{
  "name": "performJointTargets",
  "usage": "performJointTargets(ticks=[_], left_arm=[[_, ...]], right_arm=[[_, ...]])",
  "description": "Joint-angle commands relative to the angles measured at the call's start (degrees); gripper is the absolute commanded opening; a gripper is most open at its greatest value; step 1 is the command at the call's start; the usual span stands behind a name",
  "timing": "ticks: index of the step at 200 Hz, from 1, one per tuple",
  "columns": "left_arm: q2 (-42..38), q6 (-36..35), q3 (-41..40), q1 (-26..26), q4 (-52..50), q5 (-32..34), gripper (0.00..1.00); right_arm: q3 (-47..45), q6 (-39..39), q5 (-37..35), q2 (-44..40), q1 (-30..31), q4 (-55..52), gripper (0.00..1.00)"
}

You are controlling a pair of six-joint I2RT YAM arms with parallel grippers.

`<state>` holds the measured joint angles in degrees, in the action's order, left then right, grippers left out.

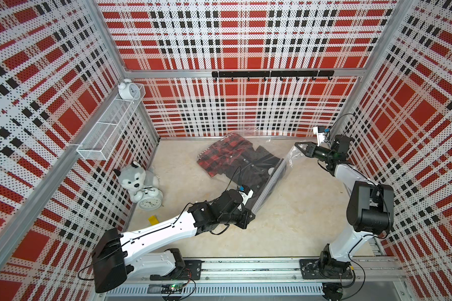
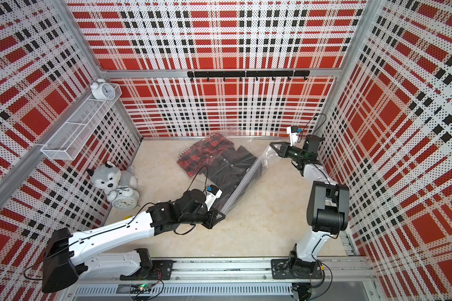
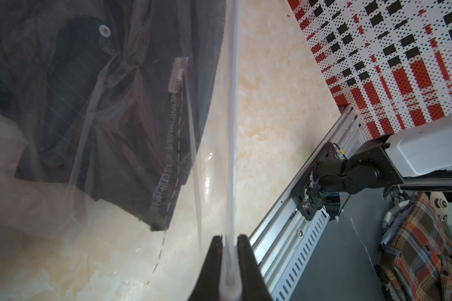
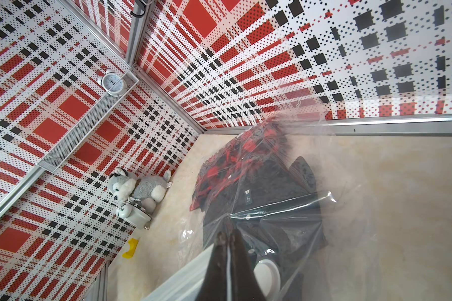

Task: Place the folded shirt into the vacuum bag
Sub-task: Close the vacuum bag at the center of the board.

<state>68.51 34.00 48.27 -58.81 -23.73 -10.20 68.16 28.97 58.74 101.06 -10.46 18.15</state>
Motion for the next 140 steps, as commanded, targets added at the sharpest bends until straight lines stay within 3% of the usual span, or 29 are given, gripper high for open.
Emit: performJointTargets(ticks=[1,8,25,29,32,52,91,140], left_arm=[[3.2,-0.1,0.9,-2.6,-12.9,-5.9,0.0],[4.7,-0.5,2.3,-2.6,-11.5,-5.4,0.0],[8.4,-0.8,4.9,-2.5,-7.1,-5.4,0.0],[9.2,-0.9,5.3,-2.6,-6.1,-5.6,0.0],[9.9,-0.8,5.6,-2.7,-5.1,-5.9,0.0],[14.3,-1.3,8.1,-3.7,-0.8,-7.0,0.0],[26.3,-2.7,17.3,-7.3,5.5,-10.7,0.0],[43.0,-1.3,30.2,-7.9,14.4,-13.7,0.0]], right_arm=[[-0.2,1.3,-17.6,-1.5,-6.2,10.3,0.25],[-1.7,0.4,-18.8,-3.3,-6.2,8.7,0.45],[-3.2,-4.4,-24.3,-7.8,-6.1,-1.3,0.72],[-3.3,-5.5,-25.5,-8.8,-6.1,-3.9,0.94],[-3.3,-6.2,-26.2,-9.4,-6.1,-5.6,0.99],[-4.4,-10.3,-32.1,-14.5,-6.2,-15.9,1.0],[-11.9,-13.8,-39.9,-27.1,-6.2,-24.7,1.0],[-22.9,-10.1,-41.1,-40.1,-6.5,-23.7,1.0]])
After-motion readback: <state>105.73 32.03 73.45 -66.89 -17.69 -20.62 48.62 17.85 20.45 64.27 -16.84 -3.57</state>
